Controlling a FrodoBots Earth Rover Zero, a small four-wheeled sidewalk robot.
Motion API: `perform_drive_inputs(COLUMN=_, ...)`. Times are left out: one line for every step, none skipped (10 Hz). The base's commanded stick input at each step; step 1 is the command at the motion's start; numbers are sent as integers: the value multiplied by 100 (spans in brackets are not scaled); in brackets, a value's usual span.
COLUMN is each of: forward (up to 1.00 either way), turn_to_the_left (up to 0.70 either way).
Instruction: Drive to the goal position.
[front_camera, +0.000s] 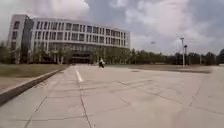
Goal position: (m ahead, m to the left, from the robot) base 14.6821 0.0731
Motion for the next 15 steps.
perform_drive_inputs(forward=50, turn_to_the_left=-2)
perform_drive_inputs(forward=50, turn_to_the_left=-2)
perform_drive_inputs(forward=50, turn_to_the_left=-2)
perform_drive_inputs(forward=50, turn_to_the_left=-2)
perform_drive_inputs(forward=50, turn_to_the_left=-2)
perform_drive_inputs(forward=50, turn_to_the_left=-2)
perform_drive_inputs(forward=50, turn_to_the_left=-2)
perform_drive_inputs(forward=50, turn_to_the_left=-2)
perform_drive_inputs(forward=50, turn_to_the_left=-2)
perform_drive_inputs(forward=50, turn_to_the_left=-2)
perform_drive_inputs(forward=50, turn_to_the_left=-2)
perform_drive_inputs(forward=50, turn_to_the_left=33)
perform_drive_inputs(forward=50, turn_to_the_left=48)
perform_drive_inputs(forward=50, turn_to_the_left=19)
perform_drive_inputs(forward=50, turn_to_the_left=-2)
